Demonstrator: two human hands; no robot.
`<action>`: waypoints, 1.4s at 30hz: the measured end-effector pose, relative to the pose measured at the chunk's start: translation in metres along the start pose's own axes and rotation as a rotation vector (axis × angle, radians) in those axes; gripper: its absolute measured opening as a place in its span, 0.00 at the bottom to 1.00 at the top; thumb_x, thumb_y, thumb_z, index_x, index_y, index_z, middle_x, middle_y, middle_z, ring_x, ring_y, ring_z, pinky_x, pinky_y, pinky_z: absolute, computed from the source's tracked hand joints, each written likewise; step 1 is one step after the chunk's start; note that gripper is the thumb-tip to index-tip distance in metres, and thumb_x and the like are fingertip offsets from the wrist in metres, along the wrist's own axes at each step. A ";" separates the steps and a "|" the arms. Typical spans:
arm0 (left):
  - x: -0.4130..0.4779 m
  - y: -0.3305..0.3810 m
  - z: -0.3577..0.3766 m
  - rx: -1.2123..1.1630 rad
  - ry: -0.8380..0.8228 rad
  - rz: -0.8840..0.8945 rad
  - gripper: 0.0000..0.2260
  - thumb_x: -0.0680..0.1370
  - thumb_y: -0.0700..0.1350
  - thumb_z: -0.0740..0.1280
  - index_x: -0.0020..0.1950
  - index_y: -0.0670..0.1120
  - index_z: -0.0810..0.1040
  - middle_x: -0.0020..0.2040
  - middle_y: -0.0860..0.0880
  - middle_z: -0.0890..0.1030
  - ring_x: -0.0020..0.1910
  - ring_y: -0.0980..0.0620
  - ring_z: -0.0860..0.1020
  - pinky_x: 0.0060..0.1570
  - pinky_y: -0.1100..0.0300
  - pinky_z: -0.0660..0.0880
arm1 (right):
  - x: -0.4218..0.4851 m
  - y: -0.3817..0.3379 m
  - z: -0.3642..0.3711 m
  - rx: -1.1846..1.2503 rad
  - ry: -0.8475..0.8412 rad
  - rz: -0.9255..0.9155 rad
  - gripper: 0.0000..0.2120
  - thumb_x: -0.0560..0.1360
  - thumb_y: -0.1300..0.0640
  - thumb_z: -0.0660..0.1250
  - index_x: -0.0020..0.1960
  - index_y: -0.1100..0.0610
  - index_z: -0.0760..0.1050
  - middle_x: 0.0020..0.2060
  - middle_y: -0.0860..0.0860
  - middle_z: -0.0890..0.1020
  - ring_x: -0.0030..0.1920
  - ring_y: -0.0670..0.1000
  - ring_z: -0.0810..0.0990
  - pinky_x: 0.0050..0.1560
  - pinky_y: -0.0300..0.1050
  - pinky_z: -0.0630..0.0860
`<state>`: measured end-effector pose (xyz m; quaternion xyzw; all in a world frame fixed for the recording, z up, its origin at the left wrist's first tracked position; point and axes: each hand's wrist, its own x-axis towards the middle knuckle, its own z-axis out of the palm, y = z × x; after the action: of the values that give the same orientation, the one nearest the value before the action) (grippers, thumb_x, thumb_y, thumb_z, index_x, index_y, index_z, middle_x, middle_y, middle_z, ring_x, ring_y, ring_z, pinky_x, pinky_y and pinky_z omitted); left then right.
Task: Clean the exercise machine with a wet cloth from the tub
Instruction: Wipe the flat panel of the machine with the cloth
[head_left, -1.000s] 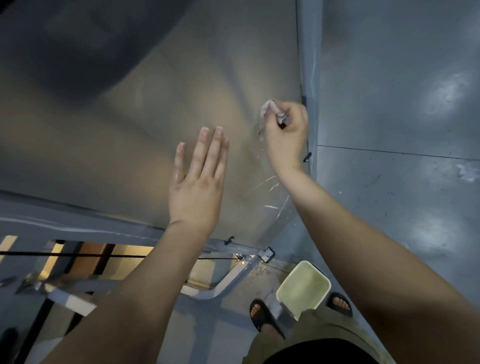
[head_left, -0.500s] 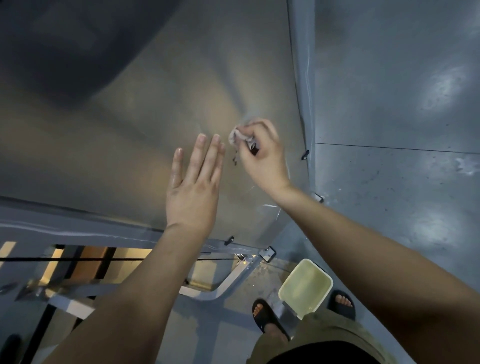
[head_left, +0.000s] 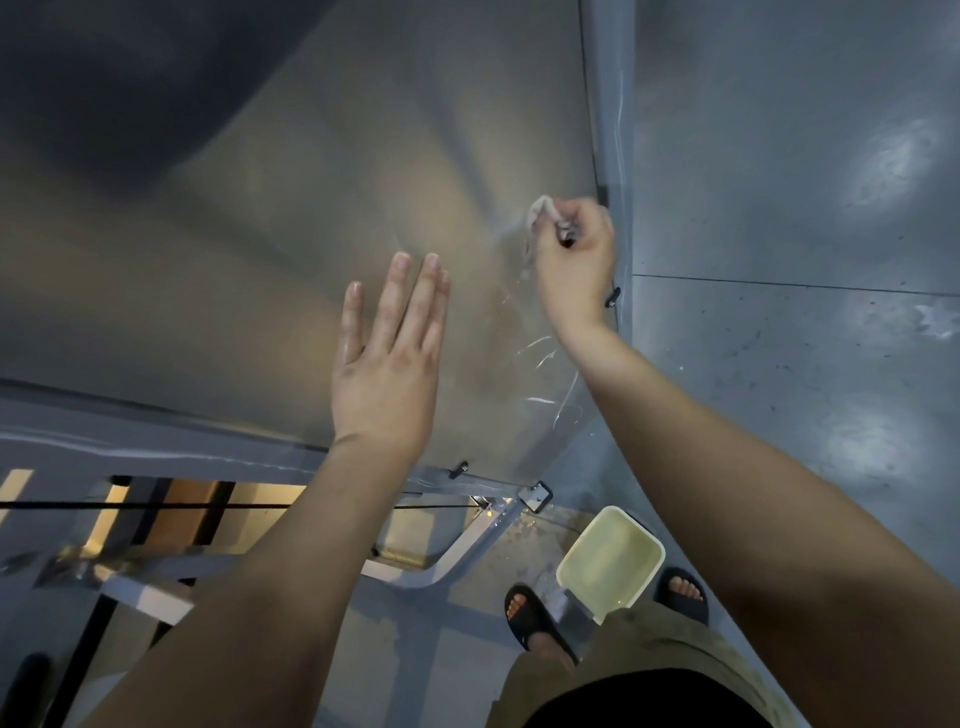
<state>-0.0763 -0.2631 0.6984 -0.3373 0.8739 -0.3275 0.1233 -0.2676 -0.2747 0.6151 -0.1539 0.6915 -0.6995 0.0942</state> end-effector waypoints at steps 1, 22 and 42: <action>0.000 0.001 0.001 -0.001 0.002 -0.003 0.39 0.76 0.37 0.50 0.81 0.44 0.29 0.82 0.49 0.30 0.74 0.44 0.23 0.67 0.41 0.19 | -0.012 0.000 0.003 -0.032 -0.013 -0.014 0.14 0.78 0.57 0.70 0.37 0.44 0.71 0.41 0.48 0.76 0.39 0.42 0.77 0.43 0.41 0.76; -0.002 0.005 0.003 -0.034 -0.005 -0.024 0.39 0.75 0.38 0.50 0.82 0.46 0.32 0.82 0.49 0.31 0.75 0.44 0.22 0.68 0.41 0.19 | -0.036 0.031 -0.003 -0.051 -0.189 0.119 0.13 0.78 0.56 0.68 0.37 0.45 0.73 0.42 0.51 0.77 0.38 0.46 0.81 0.42 0.49 0.81; -0.006 0.008 0.020 0.025 -0.005 0.014 0.38 0.78 0.39 0.52 0.82 0.45 0.32 0.83 0.49 0.34 0.76 0.44 0.25 0.67 0.38 0.20 | -0.089 0.052 0.015 -0.066 -0.213 0.260 0.12 0.80 0.60 0.68 0.39 0.51 0.70 0.44 0.57 0.78 0.37 0.39 0.75 0.43 0.41 0.72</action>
<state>-0.0669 -0.2642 0.6785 -0.3305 0.8718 -0.3367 0.1318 -0.1835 -0.2591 0.5556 -0.1392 0.7143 -0.6380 0.2517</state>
